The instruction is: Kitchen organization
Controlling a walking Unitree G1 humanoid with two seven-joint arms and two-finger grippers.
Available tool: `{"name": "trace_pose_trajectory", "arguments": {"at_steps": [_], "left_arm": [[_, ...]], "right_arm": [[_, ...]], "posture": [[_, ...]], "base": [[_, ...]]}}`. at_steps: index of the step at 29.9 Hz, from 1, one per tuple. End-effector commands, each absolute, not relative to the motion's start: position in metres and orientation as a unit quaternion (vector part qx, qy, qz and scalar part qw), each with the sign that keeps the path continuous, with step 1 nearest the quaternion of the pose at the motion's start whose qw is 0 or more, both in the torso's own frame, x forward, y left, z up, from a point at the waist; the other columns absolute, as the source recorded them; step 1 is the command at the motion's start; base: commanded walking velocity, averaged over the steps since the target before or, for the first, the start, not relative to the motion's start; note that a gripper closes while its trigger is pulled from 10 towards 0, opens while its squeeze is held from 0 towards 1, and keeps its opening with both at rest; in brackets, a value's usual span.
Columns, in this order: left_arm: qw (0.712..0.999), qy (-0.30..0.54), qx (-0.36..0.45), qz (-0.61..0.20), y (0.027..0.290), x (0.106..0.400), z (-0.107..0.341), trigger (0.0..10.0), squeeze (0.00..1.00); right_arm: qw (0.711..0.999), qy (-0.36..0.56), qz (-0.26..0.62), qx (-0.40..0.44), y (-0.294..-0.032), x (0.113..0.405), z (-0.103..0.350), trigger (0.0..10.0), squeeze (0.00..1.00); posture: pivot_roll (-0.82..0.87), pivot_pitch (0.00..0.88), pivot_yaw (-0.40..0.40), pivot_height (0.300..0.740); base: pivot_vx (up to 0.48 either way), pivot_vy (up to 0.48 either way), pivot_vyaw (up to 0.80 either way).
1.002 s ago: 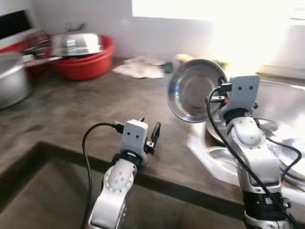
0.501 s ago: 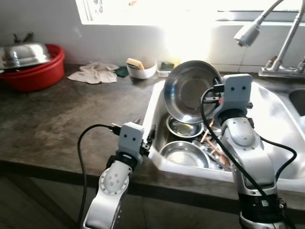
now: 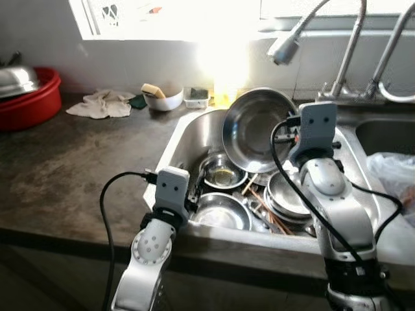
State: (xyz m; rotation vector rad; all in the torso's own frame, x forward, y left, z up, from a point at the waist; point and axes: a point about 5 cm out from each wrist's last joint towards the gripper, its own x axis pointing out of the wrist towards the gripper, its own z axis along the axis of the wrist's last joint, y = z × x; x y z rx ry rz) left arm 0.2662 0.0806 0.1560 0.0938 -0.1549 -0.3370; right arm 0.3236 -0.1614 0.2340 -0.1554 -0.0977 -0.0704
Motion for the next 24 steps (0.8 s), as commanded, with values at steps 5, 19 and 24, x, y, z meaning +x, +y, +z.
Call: {"name": "trace_pose_trajectory", "arguments": {"at_steps": [5,19,24], "left_arm": [[0.984,-0.076,0.051,-0.155,0.088,0.265,0.157,10.0,0.0],[0.986,-0.061,0.055,-0.147,0.092,0.257,0.151,10.0,0.0],[0.986,-0.058,0.055,-0.143,0.093,0.255,0.151,10.0,0.0]], "right_arm": [[0.994,-0.035,0.006,-0.102,-0.155,0.338,0.244,10.0,0.0],[0.98,0.142,0.066,-0.12,-0.156,0.398,0.204,10.0,0.0],[0.979,0.159,0.082,-0.101,-0.151,0.4,0.196,10.0,1.0]], "posture": [[0.05,0.052,0.001,0.74],[0.08,0.082,-0.026,0.74],[0.09,0.093,-0.032,0.74]], "base": [[0.0,0.0,0.0],[0.0,0.0,0.0],[0.0,0.0,0.0]]}}
